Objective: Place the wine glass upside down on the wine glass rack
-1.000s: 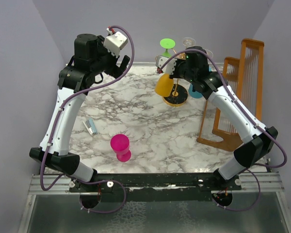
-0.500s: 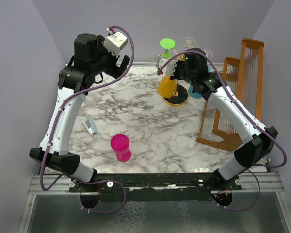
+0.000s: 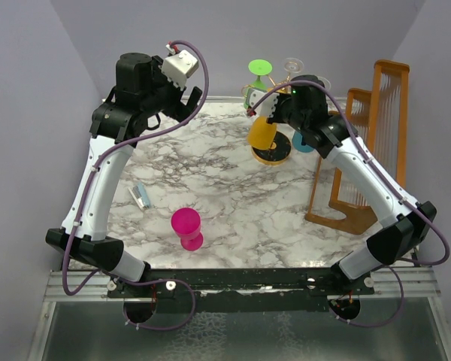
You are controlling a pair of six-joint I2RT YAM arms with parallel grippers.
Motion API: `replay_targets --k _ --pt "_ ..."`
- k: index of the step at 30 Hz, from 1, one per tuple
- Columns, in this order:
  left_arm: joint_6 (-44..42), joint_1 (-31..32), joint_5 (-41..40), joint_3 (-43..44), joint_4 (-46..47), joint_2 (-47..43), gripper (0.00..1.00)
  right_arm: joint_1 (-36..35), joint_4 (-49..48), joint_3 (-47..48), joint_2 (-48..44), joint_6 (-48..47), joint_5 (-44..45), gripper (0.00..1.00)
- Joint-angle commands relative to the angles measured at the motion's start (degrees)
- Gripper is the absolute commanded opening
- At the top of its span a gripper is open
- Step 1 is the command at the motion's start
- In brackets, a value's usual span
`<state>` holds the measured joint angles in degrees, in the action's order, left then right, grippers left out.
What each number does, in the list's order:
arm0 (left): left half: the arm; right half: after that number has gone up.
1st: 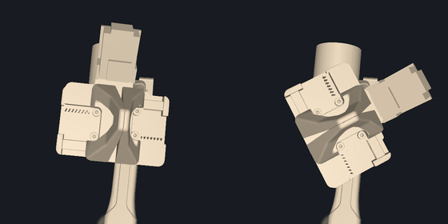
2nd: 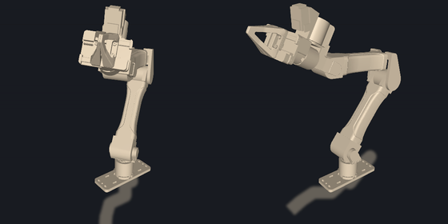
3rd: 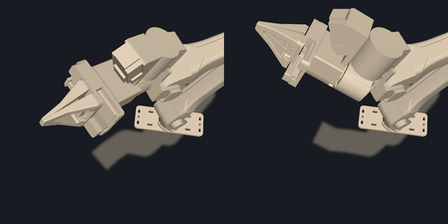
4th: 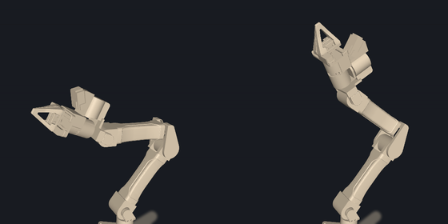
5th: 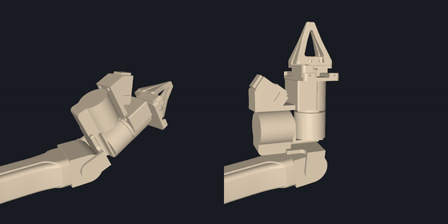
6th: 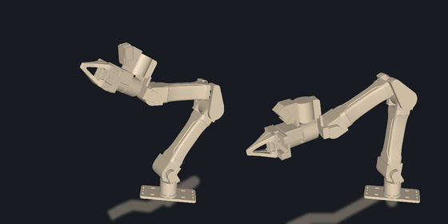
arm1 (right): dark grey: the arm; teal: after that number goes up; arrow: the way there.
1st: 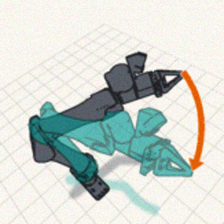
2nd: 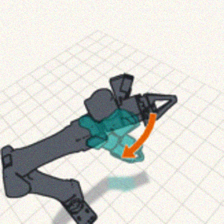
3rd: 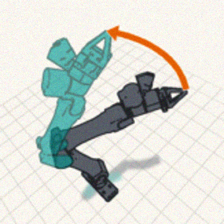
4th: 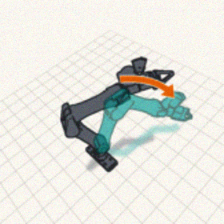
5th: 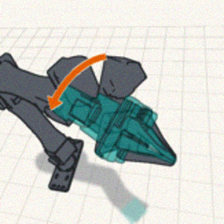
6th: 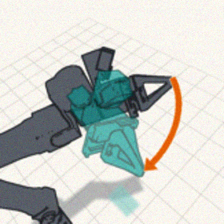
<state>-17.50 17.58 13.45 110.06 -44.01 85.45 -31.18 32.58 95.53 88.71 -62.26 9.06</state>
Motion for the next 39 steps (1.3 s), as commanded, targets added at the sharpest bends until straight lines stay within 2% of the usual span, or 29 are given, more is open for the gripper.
replay_targets --k 1,29,39 --pt "-0.19 -0.44 1.4 -0.9 1.18 -1.1 0.9 -0.46 0.05 -0.71 -2.5 -0.47 1.67 0.01" --pt "-0.38 -0.48 2.17 -1.91 1.07 -1.78 0.9 -0.51 9.6 0.75 -5.33 2.08 -9.19 0.01" --pt "-0.76 -0.52 3.12 -2.5 1.04 -2.17 0.9 -0.52 10.91 -1.31 -6.47 1.88 -10.69 0.08"
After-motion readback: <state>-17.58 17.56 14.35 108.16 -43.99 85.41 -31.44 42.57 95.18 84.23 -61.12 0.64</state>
